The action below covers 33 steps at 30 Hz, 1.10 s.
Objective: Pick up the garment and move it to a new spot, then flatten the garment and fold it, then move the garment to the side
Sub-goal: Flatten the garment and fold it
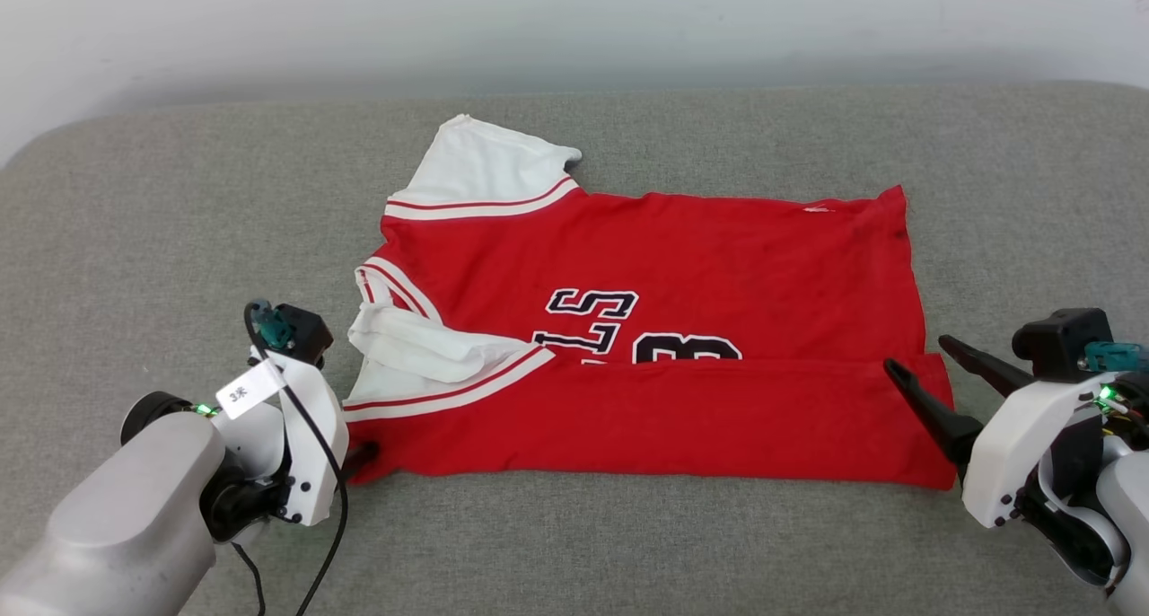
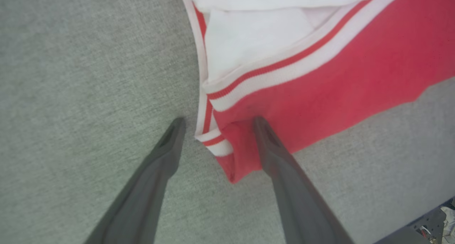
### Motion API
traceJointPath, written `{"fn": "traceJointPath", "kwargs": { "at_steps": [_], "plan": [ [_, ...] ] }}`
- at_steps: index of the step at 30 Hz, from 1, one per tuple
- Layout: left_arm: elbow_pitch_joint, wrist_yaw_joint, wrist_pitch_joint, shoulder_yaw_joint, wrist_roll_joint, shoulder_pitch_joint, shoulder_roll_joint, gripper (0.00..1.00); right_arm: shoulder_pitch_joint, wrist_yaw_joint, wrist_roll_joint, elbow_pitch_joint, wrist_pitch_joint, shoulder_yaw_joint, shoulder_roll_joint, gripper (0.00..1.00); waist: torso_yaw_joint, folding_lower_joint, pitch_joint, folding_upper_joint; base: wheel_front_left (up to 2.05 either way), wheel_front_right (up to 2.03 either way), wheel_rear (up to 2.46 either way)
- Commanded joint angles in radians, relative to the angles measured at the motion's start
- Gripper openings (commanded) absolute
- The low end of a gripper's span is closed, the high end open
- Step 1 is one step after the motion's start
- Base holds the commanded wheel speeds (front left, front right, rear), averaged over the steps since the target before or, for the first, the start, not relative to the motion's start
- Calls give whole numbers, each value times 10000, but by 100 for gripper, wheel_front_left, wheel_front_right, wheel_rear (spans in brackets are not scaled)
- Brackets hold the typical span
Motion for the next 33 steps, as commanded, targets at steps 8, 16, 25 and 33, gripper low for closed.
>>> {"fn": "traceJointPath", "kwargs": {
  "at_steps": [8, 16, 25, 33],
  "plan": [
    [601, -5, -298, -478, -232, 427, -529, 27, -282, -8, -124, -166, 161, -53, 23, 100, -42, 0, 97, 0, 0, 0, 0],
    [61, -4, -1641, -573, -66, 65, -70, 0, -537, -10, -412, -704, 567, -121, -545, 100, -42, 0, -149, 0, 0, 0, 0],
    [-1285, 180, -2757, -334, 290, 113, 460, 0, -612, -10, 2, -1565, 2502, -434, -1531, 100, 128, 0, -408, 0, 0, 0, 0],
    [-2752, 742, -2734, -400, 591, 220, 781, 0, 157, -10, 1102, -1918, 5117, -810, -1797, 100, 323, 0, -199, 0, 0, 0, 0]
  ]
}}
